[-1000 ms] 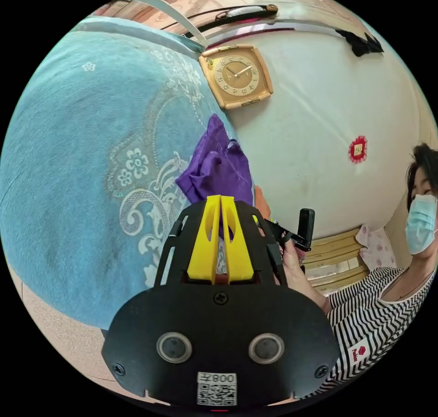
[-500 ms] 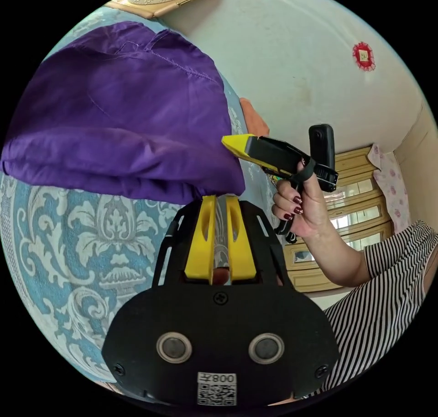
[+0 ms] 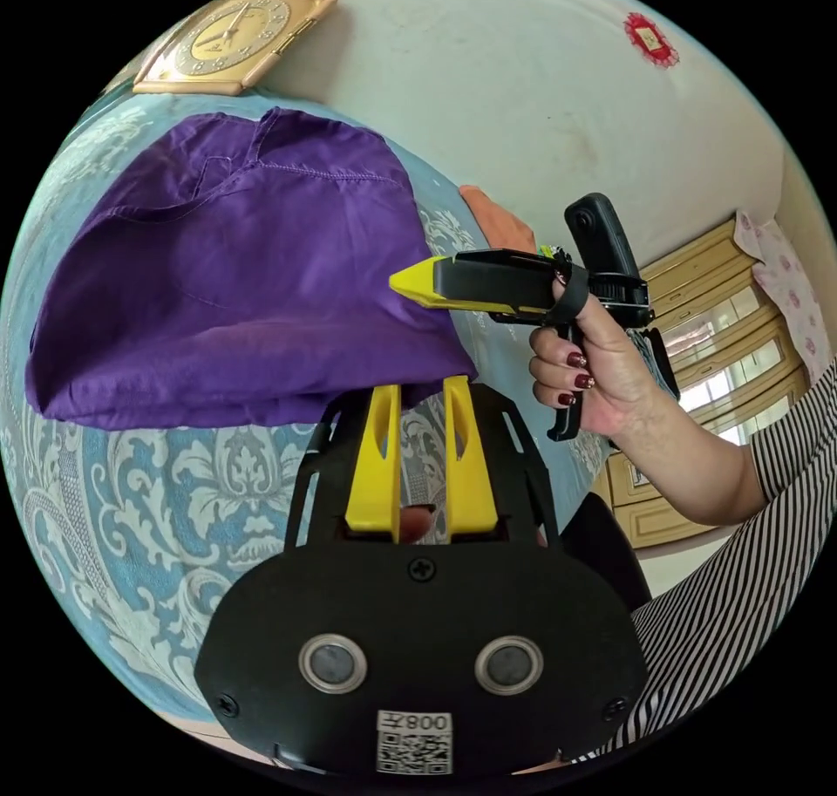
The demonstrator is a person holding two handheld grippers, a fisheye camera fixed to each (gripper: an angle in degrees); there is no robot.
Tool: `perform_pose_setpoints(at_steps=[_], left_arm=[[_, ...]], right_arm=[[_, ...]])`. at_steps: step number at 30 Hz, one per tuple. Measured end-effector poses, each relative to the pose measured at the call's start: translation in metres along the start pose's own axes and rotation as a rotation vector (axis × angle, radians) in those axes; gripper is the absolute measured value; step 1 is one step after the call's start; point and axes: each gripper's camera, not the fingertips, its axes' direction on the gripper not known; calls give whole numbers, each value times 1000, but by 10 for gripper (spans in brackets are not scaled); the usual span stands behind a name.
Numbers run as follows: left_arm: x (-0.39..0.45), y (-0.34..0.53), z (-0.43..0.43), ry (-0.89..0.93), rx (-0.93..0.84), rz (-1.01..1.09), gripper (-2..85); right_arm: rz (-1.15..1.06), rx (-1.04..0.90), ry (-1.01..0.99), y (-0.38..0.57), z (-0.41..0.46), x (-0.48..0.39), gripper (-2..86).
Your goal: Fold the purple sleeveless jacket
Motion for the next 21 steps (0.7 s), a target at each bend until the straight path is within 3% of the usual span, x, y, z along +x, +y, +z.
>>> perform_pose_setpoints(at_steps=[10,21], left_arm=[[4,26,35,25,-16,-51,80],[3,37,50,22,-5,-93,35]], right_arm=[[-5,-107,141,-5,15,2,1],[36,-68,26,-1,-51,0,3]])
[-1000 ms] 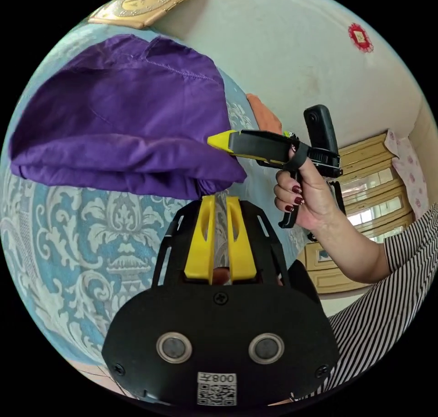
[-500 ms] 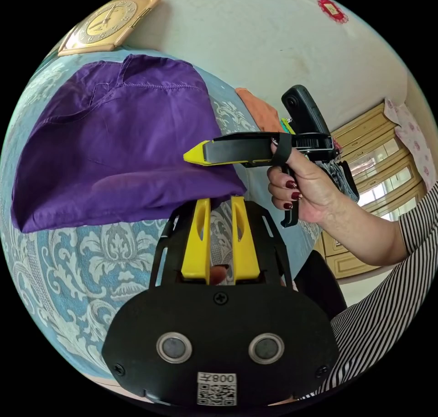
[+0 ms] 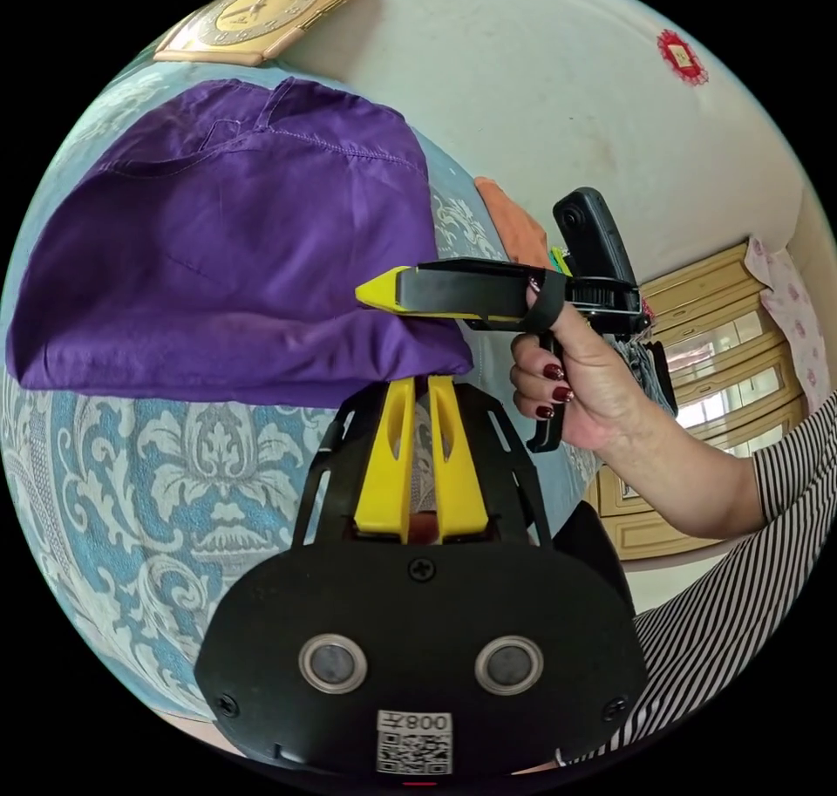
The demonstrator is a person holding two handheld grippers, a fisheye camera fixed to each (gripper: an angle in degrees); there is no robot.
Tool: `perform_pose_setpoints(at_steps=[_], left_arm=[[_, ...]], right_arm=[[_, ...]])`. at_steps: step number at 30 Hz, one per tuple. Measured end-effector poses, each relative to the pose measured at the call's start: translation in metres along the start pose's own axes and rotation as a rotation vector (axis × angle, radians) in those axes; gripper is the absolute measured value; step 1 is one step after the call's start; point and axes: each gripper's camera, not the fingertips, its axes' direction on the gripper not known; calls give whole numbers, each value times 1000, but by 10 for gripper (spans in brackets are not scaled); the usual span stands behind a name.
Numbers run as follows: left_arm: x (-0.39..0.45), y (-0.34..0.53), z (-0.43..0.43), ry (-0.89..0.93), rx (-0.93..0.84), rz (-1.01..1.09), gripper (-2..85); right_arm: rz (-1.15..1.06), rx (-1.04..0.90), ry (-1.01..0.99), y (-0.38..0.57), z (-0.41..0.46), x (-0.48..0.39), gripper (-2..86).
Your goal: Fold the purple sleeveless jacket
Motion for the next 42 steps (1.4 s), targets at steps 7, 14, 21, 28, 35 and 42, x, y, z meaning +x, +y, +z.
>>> perform_pose_setpoints(at_steps=[7,14,21,28,35,42], left_arm=[[0,7,-7,32,54,-2,27],[5,6,-14,21,73,31,26],[2,-4,-25,14,70,49,27],[-15,-9,-53,53,66,26,36],[-106,20,-111,323,262,-364,82],[-161,27,-121,579,455,-608,131]], right_arm=[[124,191,-151,43,-95,19,32],[338,193,-369,83,-119,53,128],[373,171,-508,70,-124,45,130],[395,167,-601,61,-145,23,92],[377,179,-658,57,-183,-19,75],[343,182,-669,50,-218,-74,73]])
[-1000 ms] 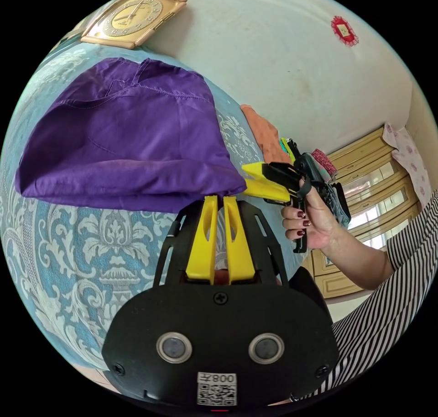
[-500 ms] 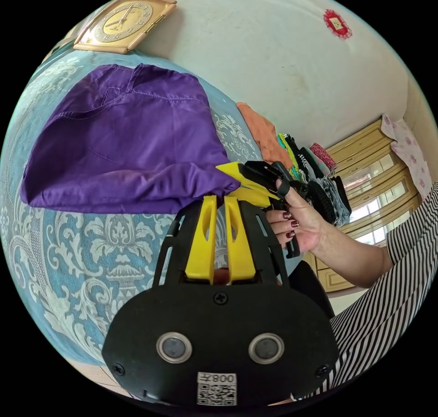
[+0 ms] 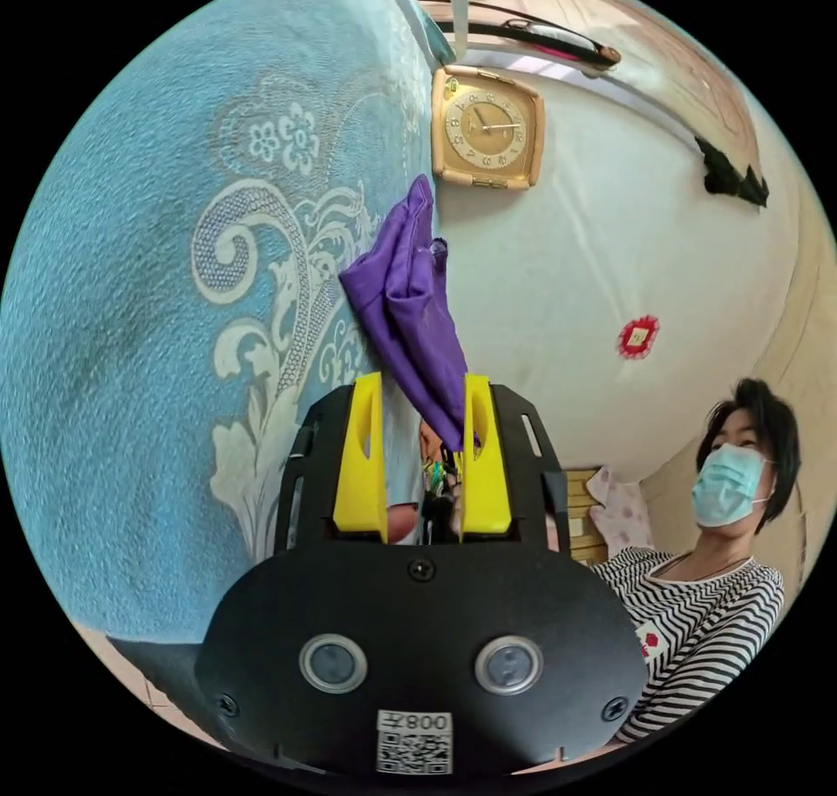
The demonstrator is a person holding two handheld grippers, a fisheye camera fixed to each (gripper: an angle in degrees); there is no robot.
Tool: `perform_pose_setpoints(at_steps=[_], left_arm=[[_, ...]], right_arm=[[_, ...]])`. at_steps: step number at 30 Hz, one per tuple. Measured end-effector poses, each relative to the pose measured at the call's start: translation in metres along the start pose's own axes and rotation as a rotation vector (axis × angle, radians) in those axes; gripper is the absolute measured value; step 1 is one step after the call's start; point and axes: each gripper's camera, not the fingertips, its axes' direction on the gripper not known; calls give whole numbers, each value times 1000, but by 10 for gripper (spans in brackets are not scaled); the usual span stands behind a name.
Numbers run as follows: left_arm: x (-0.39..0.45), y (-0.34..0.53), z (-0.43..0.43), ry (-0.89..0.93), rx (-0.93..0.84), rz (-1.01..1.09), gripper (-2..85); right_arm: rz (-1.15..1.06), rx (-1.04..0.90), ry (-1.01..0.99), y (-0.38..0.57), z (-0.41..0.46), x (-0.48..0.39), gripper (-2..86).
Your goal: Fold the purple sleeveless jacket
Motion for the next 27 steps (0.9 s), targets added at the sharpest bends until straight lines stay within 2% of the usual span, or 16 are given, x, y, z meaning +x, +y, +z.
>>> perform_pose_setpoints(at_steps=[5,9,15,27], left_arm=[[-9,-9,9,60,80,-72,124],[-12,-7,19,36,78,-97,76],[17,21,30,-34,20,5,41],[82,119,90,20,-171,257,35]], right_arm=[[-10,13,-9,15,3,-47,72],[-24,9,-1,28,8,-82,72],[-41,17,8,67,7,-137,69],[-159,84,-58,221,-30,-274,59]])
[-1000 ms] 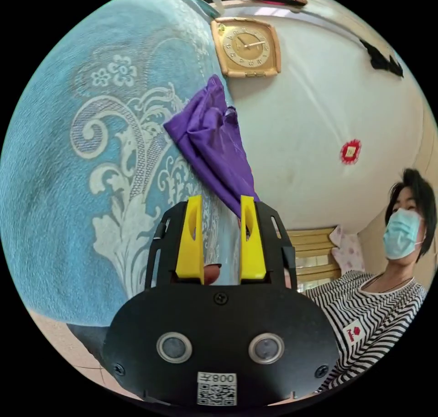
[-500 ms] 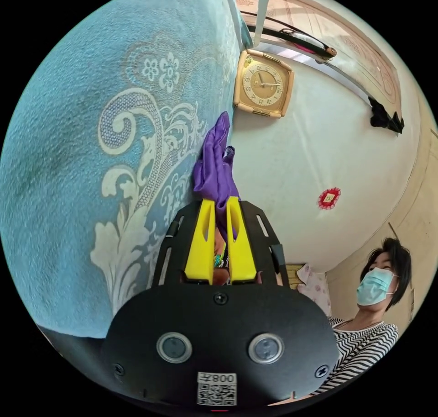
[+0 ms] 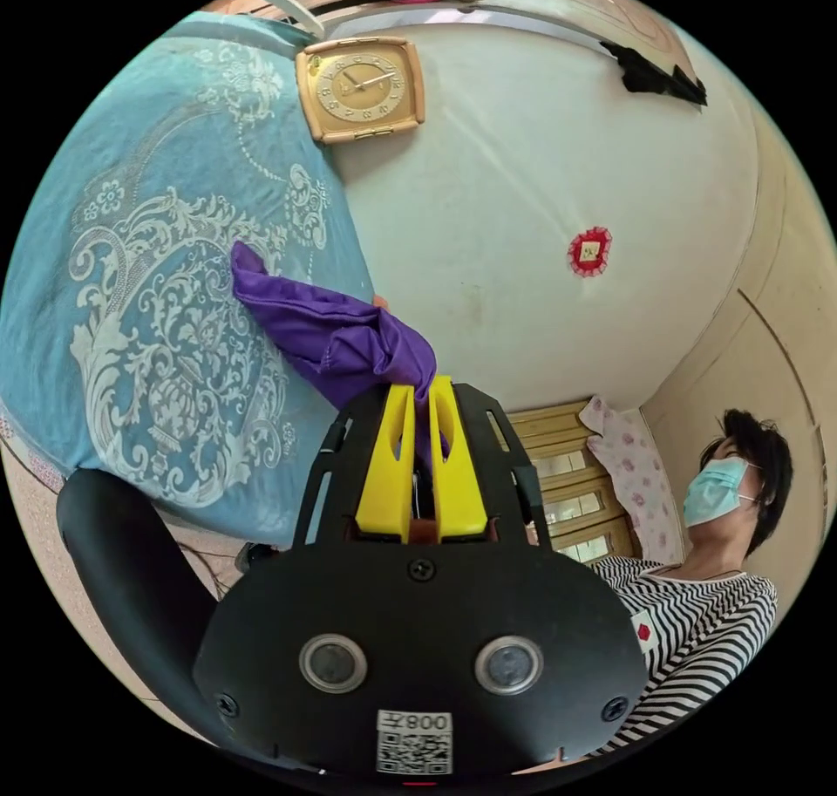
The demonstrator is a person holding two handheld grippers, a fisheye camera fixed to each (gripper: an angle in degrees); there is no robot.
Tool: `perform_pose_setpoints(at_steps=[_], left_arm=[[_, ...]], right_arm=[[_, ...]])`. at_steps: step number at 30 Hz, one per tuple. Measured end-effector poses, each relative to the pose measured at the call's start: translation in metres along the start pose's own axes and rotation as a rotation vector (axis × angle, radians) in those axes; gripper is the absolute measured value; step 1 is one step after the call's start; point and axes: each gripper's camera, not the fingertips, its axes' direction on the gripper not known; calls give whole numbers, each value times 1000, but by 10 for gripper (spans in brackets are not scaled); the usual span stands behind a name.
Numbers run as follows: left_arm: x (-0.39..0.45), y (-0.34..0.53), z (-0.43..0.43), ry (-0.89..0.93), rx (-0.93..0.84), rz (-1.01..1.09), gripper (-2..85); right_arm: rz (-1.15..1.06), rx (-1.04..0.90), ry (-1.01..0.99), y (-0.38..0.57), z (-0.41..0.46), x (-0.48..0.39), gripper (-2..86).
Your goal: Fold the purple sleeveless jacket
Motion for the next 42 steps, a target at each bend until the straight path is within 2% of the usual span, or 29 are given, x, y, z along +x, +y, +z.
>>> perform_pose_setpoints(at_steps=[11,15,18,24,32,36,38,42], left_arm=[[28,58,125,121,-190,208,33],[10,51,195,122,-255,246,32],[-8,26,259,107,-286,275,32],[-13,-64,400,132,-253,411,30],[4,-159,562,177,-171,699,30],[-76,-181,642,140,-185,654,30],[-134,-185,678,97,-223,585,30],[-299,-177,758,-119,-385,332,31]], right_arm=[[-227,148,-34,135,-73,-169,47],[-257,192,-31,142,-94,-204,45],[-248,224,-16,115,-114,-218,43],[-289,291,2,-19,-168,-268,35],[-573,368,128,-219,-255,-442,34],[-557,368,202,-267,-280,-449,41],[-462,354,261,-293,-293,-410,46],[-221,344,335,-319,-310,-305,54]])
